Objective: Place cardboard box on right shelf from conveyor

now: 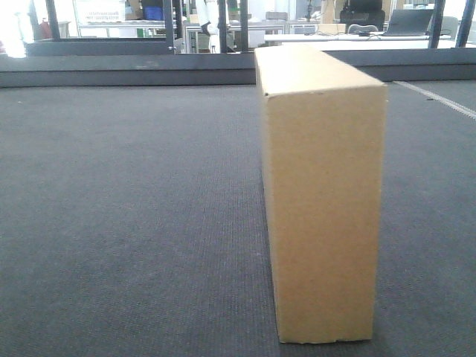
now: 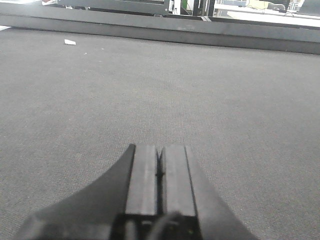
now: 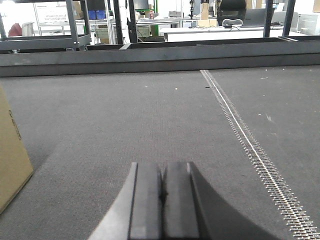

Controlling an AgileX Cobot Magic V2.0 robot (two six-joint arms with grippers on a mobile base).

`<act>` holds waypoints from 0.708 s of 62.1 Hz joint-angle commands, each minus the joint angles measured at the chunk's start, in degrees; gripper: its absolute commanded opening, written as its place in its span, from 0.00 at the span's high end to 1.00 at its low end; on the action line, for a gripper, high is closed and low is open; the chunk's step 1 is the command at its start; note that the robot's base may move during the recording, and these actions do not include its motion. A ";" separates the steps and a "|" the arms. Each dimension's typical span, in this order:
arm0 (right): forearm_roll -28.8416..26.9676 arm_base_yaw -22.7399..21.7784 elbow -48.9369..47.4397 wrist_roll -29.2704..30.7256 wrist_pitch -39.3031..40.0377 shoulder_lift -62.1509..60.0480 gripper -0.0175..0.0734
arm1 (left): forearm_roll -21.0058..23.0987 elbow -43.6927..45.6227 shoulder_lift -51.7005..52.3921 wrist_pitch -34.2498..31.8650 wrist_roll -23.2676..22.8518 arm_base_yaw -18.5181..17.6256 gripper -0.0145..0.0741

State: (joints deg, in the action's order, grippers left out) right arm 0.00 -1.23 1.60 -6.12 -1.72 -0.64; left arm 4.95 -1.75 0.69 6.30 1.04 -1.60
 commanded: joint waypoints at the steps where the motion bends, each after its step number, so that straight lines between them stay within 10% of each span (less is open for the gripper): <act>1: 0.44 0.11 -0.24 0.12 4.83 -0.78 0.78 | 0.26 0.16 0.28 -4.62 -0.16 -0.24 0.97; 26: 0.44 0.11 -0.42 0.12 6.05 -0.78 0.78 | 0.26 0.16 0.28 -4.62 -0.16 -0.24 0.97; 44: 1.97 0.11 -15.41 0.17 -12.97 6.93 0.78 | 0.26 0.16 0.28 -4.62 -0.16 -0.24 0.97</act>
State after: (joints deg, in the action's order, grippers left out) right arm 0.56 -1.23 -6.89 -6.12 -14.23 2.18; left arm 4.95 -1.75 0.69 6.30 1.04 -1.60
